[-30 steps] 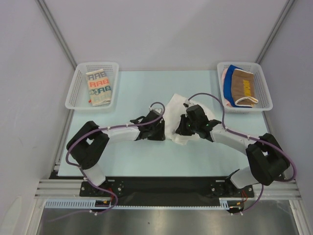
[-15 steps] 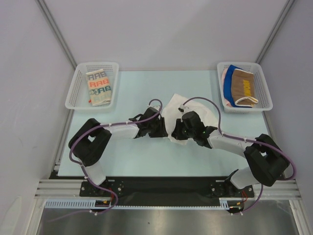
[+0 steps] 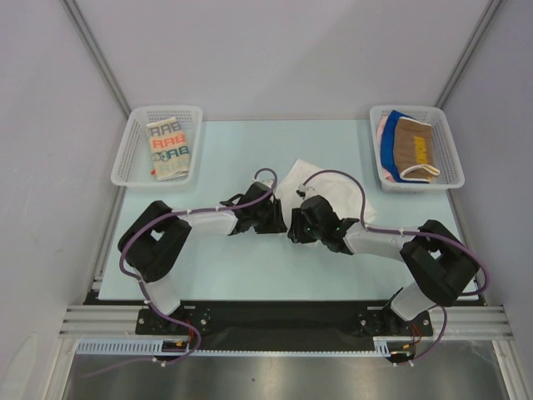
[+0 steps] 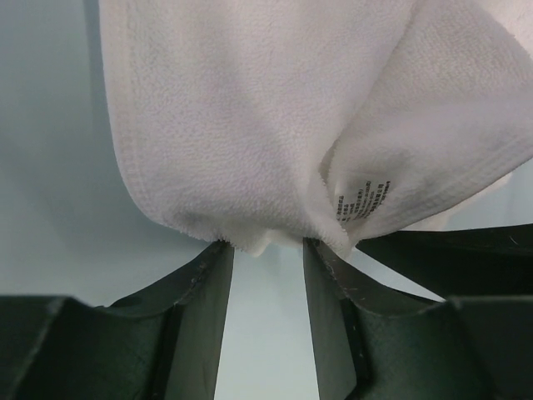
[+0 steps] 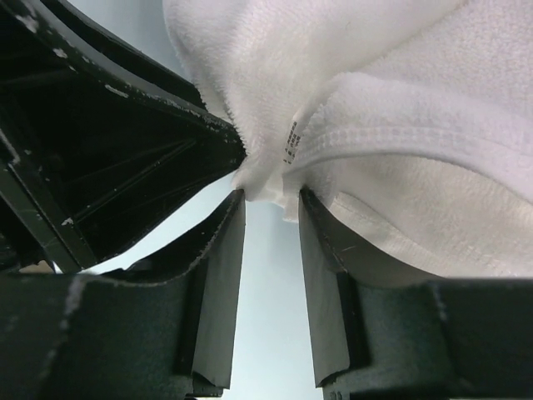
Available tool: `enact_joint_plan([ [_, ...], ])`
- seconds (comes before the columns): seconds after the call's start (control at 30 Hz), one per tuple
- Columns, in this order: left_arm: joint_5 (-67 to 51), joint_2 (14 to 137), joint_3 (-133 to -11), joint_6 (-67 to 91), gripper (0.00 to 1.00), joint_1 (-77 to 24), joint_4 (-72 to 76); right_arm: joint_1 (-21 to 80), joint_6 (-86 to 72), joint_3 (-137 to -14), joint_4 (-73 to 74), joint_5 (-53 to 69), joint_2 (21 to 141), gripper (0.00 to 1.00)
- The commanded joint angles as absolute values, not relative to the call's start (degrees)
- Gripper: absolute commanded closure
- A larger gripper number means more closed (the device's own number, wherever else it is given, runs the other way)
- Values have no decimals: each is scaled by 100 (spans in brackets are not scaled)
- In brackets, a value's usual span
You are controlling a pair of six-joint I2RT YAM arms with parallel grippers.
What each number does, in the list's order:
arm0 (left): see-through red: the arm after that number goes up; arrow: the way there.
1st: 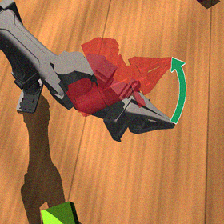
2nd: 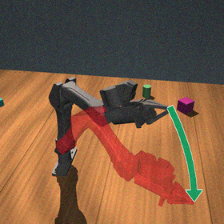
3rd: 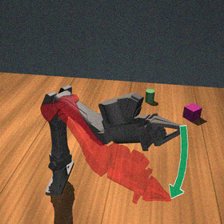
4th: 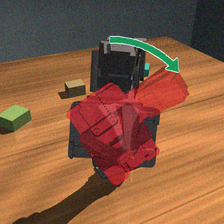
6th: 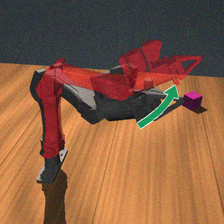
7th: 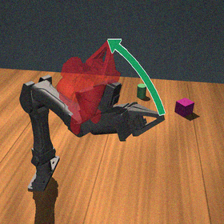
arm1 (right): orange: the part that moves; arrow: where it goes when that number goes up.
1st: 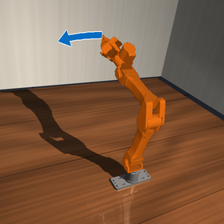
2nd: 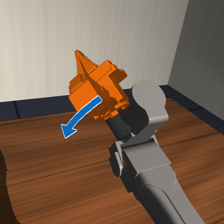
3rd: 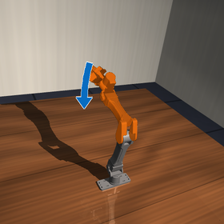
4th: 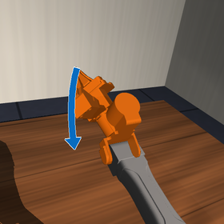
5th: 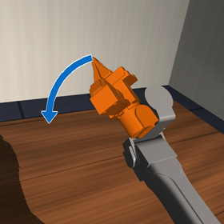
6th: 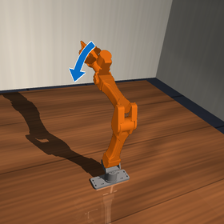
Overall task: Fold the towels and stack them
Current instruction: Flatten out the crumpled towel
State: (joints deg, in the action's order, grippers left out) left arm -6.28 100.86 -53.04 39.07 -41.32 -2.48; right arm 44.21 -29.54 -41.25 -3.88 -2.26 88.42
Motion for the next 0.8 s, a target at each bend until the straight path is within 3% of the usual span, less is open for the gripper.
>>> enact_joint_plan([
  [0.0,-606,10354,-5230,3911,54,-4122,-615,4456,-2918,-4298,-650,-554,8825,62],
  [0.67,-659,10327,-5124,3885,55,-4122,-519,4447,-3182,-4553,-492,-967,9246,53],
  [0.77,-668,10292,-5124,3876,55,-4122,-545,4474,-3217,-4675,-344,-1106,9448,71],
])
